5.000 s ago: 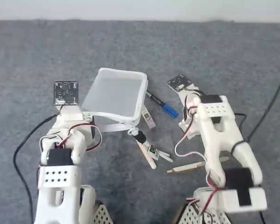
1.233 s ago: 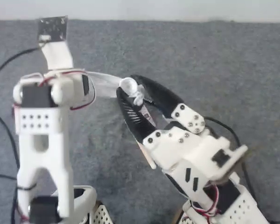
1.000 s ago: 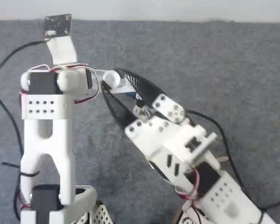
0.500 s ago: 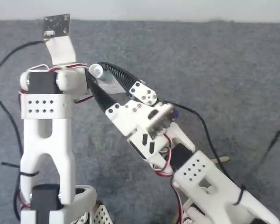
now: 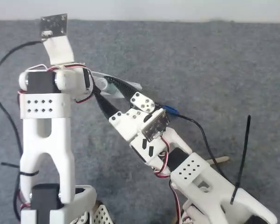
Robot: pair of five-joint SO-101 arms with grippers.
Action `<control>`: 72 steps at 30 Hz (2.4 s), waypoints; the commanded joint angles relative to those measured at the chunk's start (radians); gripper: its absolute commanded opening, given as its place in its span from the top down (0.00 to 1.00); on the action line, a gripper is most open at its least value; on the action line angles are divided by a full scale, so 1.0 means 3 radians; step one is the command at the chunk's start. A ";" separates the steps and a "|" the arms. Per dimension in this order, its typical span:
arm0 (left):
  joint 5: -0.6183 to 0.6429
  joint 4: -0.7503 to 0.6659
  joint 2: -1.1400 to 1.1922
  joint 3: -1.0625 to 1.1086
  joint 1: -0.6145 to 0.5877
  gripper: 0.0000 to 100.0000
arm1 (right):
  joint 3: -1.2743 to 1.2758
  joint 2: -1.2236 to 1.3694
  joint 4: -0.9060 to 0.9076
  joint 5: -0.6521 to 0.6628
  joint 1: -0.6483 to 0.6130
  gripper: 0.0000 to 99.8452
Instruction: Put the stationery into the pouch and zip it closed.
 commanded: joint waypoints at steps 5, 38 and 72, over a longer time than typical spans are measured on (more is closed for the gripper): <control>0.0082 -0.0123 -0.0010 -0.0136 -0.0026 0.99 | 0.0061 -0.0028 -0.0043 0.0036 0.0253 0.99; 0.0082 -0.0184 -0.0015 -0.0146 -0.0435 0.99 | -0.1289 -0.0294 0.2846 0.0010 0.0806 0.81; 0.0077 -0.0414 -0.0015 0.0130 -0.0951 0.99 | -0.3524 0.2882 0.5040 -0.0338 0.0565 0.81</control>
